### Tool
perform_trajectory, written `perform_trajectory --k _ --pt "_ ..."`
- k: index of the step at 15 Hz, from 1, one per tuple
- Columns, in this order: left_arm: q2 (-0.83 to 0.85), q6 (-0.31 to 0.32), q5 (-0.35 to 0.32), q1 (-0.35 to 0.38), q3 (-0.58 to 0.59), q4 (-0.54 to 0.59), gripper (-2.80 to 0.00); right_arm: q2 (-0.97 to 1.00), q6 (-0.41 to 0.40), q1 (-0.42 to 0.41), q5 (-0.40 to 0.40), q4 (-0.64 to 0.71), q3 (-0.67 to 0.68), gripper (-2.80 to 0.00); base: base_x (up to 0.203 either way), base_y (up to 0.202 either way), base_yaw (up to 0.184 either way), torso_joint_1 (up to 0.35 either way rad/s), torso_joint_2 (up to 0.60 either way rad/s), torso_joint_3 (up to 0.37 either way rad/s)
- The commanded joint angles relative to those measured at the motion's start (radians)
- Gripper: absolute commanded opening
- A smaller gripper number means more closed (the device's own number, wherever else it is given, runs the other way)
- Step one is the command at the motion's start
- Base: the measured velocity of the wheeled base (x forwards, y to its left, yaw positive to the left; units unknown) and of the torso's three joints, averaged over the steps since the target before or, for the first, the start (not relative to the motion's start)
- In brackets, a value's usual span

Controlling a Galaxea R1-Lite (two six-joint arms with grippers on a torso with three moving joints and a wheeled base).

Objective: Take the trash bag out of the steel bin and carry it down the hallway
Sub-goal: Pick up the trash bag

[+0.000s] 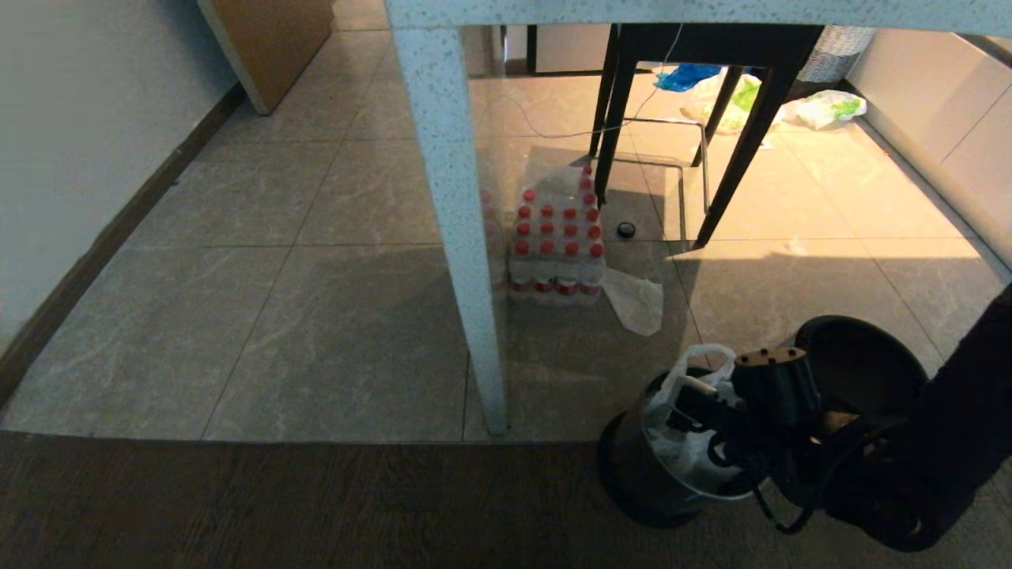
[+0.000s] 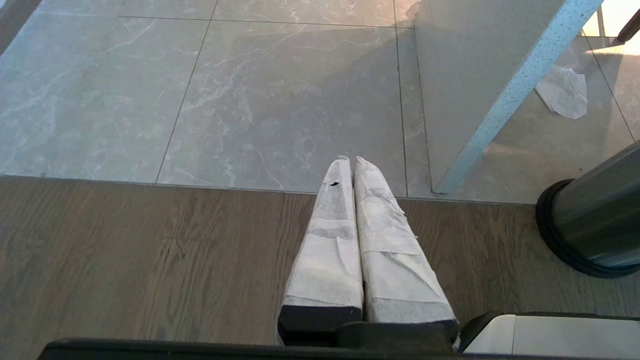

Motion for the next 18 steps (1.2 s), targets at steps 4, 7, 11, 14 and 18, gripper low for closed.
perform_trajectory --k 4,7,11,14,18 --pt "-0.002 -0.001 0.0 0.0 0.0 -0.001 -2.8 0.095 -0.016 -0.005 0.002 -0.062 -0.085 0.0 0.0 0.0 0.0 0.0 0.0 0.0" --pt "0.0 -0.001 0.0 0.0 0.0 -0.001 -2.8 0.131 -0.016 -0.024 0.013 -0.099 -0.122 0.0 0.0 0.0 0.0 0.0 0.0 0.0" --pt "-0.001 -0.001 0.0 0.0 0.0 -0.001 -2.8 0.165 -0.016 -0.066 0.057 -0.107 -0.174 0.0 0.0 0.0 0.0 0.0 0.0 0.0" --pt "0.0 -0.001 0.0 0.0 0.0 0.001 -2.8 0.17 -0.014 -0.092 0.065 -0.106 -0.195 0.0 0.0 0.0 0.0 0.0 0.0 0.0" --pt "-0.002 -0.001 0.0 0.0 0.0 -0.001 -2.8 0.112 -0.044 -0.122 0.065 -0.093 -0.2 0.0 0.0 0.0 0.0 0.0 0.0 0.0"
